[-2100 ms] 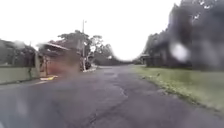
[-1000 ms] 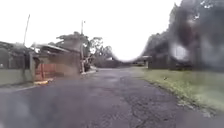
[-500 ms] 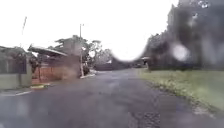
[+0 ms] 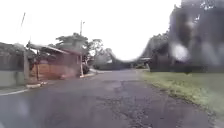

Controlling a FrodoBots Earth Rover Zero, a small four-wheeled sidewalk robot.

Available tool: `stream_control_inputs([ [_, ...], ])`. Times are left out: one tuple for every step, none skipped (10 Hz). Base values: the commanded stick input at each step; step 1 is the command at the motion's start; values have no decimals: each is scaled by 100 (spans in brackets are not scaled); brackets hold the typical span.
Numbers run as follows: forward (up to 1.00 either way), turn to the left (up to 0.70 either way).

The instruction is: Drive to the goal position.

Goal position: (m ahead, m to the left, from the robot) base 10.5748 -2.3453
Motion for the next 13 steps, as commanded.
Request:
stream_control_inputs([
  [70, -1],
  [70, -28],
  [70, -33],
  [70, -33],
  [70, -33],
  [70, -21],
  [70, 2],
  [70, 2],
  [70, 2],
  [70, 2],
  [70, 2],
  [70, 2],
  [70, 2],
])
